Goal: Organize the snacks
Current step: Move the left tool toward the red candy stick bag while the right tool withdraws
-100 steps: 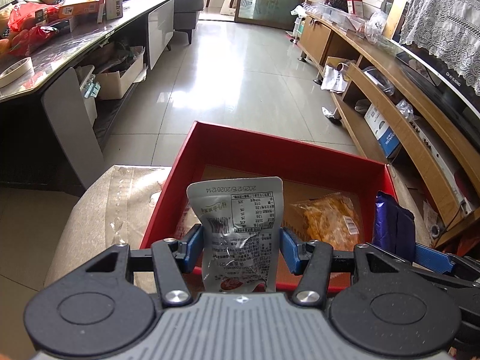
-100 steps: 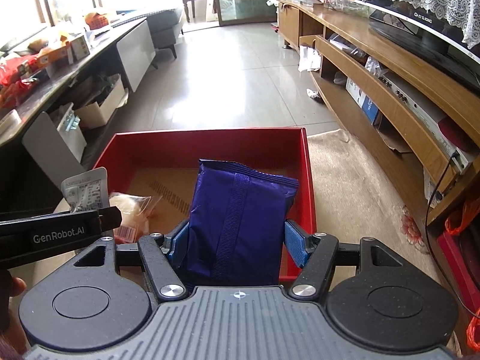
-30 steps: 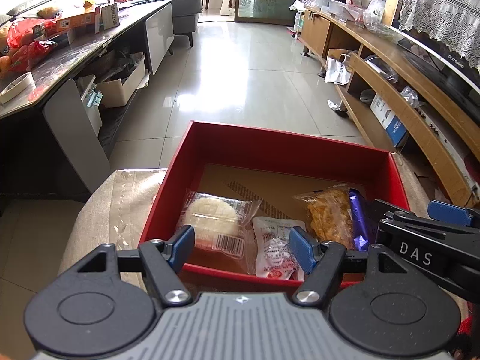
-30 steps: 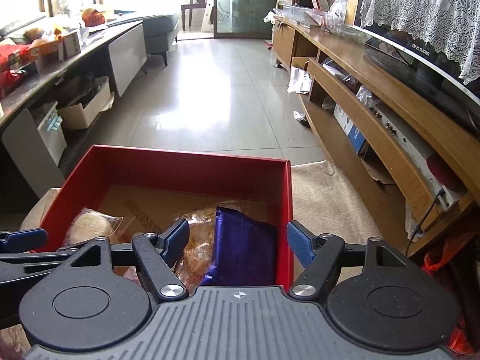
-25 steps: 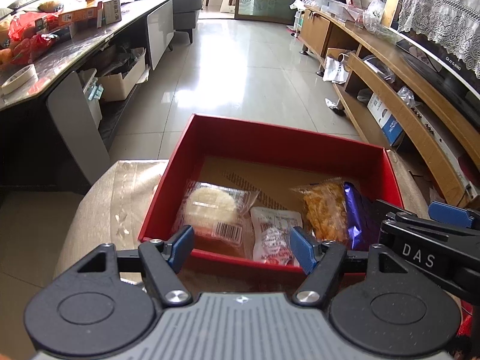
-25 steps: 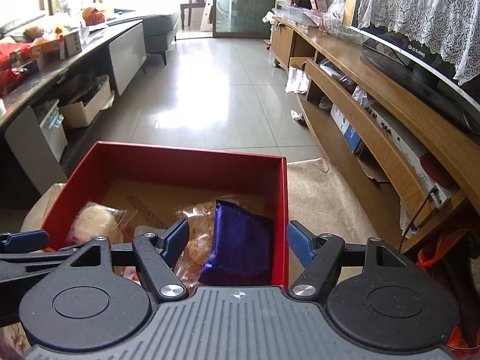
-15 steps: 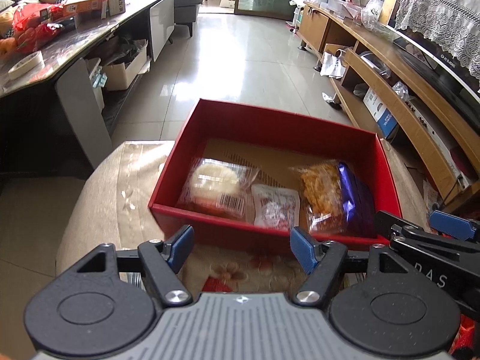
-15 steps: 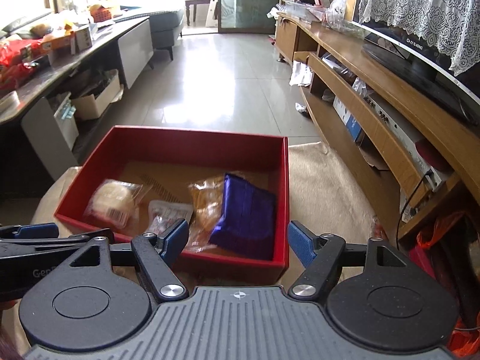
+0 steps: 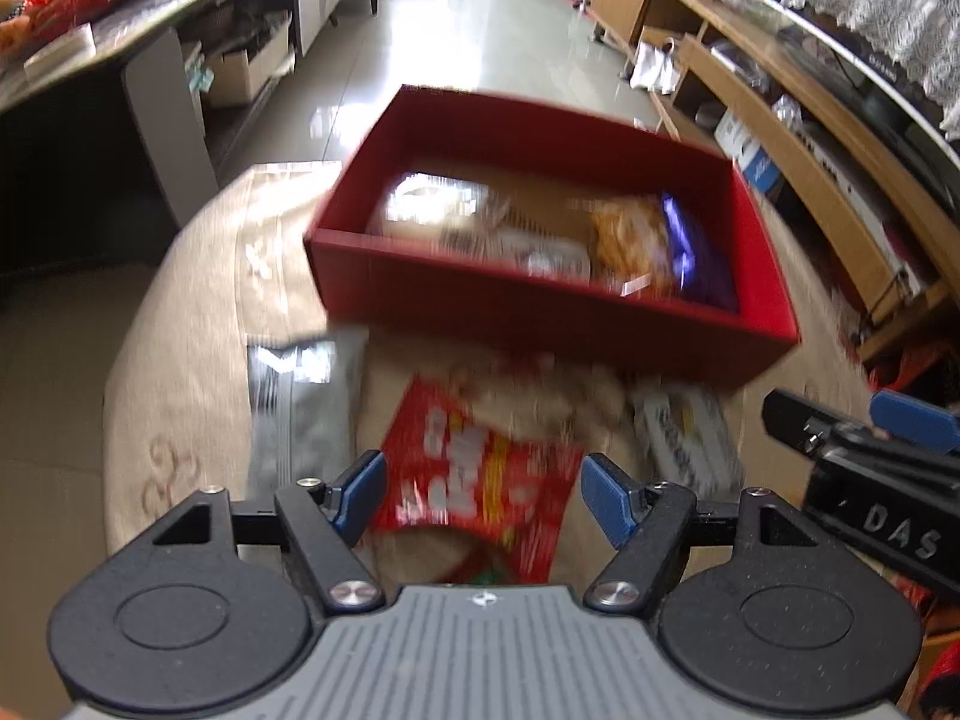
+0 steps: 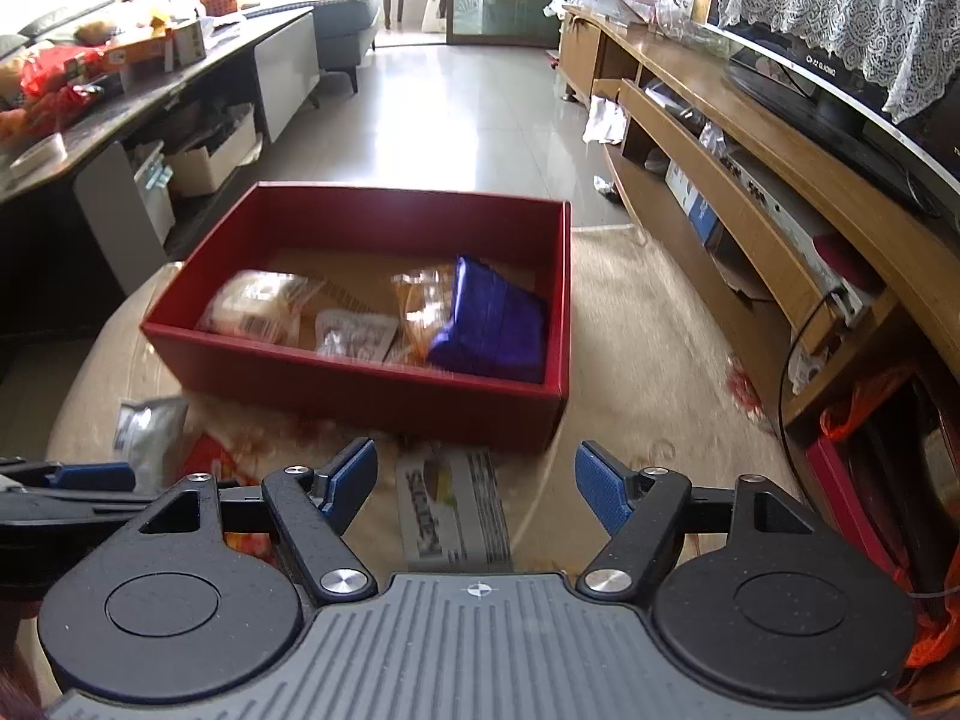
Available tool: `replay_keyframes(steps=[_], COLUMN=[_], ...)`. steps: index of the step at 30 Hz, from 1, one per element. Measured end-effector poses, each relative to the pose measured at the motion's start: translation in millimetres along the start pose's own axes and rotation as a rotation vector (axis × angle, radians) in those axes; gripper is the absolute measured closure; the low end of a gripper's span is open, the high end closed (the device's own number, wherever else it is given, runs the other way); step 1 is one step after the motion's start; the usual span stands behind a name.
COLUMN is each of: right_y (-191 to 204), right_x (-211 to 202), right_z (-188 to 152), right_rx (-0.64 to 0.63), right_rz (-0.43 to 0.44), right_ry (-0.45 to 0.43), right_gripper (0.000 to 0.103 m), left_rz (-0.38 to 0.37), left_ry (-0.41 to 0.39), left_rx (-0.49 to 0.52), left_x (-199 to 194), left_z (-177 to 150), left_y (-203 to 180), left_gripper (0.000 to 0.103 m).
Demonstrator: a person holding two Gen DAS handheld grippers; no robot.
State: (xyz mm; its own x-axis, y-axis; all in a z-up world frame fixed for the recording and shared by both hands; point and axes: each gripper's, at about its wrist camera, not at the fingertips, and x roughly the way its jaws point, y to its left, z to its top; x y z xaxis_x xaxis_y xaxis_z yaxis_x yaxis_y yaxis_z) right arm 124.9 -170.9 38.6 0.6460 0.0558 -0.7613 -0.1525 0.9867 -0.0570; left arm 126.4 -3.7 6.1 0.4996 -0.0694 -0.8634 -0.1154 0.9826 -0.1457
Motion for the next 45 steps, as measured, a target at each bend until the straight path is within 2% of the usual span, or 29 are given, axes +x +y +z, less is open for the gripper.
replay_keyframes(steps=[12, 17, 22, 24, 27, 32, 35, 38, 40, 43, 45], right_y=[-17.0, -25.1, -32.1, -34.7, -38.4, -42.2, -40.2, -36.7, -32.5, -28.1, -27.5], right_x=[-19.3, -24.8, -30.8, -32.8, -35.2, -38.0, -36.6, -31.2, -25.1, -16.3, -12.0], right_z=[-33.7, -42.3, -47.1, -48.1, -49.0, -50.8, -53.5, -59.5, -64.8, -74.8, -81.5], right_rx=[-0.017, -0.025, -0.033, -0.036, -0.04, -0.048, -0.069, -0.093, -0.109, -0.126, -0.122], right_rz=[0.002, 0.01, 0.026, 0.031, 0.03, 0.033, 0.045, 0.077, 0.088, 0.076, 0.069], right_ry=[0.036, 0.035, 0.027, 0.022, 0.016, 0.015, 0.032, 0.072, 0.104, 0.154, 0.183], right_gripper=[0.024, 0.023, 0.023, 0.023, 0.023, 0.023, 0.023, 0.022, 0.022, 0.021, 0.02], left_rz=[-0.036, -0.033, 0.021, 0.046, 0.065, 0.076, 0.104, 0.098, 0.102, 0.099, 0.099], left_ry=[0.126, 0.157, 0.142, 0.117, 0.111, 0.139, 0.148, 0.146, 0.159, 0.157, 0.151], left_rx=[-0.034, -0.096, -0.139, -0.116, -0.013, 0.081, 0.112, 0.097, 0.082, 0.078, 0.098], left_x=[5.0, 12.7, 21.7, 21.2, 20.0, 10.8, 6.2, 6.6, 11.2, 17.9, 19.9], left_z=[-57.5, -75.9, -86.6, -90.4, -95.8, -99.4, -96.7, -92.9, -92.2, -92.5, -93.1], left_y=[-4.3, -7.7, -15.4, -21.2, -26.8, -10.7, -3.2, -0.6, -3.3, -8.4, -12.1], left_gripper=[0.035, 0.035, 0.033, 0.033, 0.034, 0.049, 0.053, 0.052, 0.048, 0.041, 0.04])
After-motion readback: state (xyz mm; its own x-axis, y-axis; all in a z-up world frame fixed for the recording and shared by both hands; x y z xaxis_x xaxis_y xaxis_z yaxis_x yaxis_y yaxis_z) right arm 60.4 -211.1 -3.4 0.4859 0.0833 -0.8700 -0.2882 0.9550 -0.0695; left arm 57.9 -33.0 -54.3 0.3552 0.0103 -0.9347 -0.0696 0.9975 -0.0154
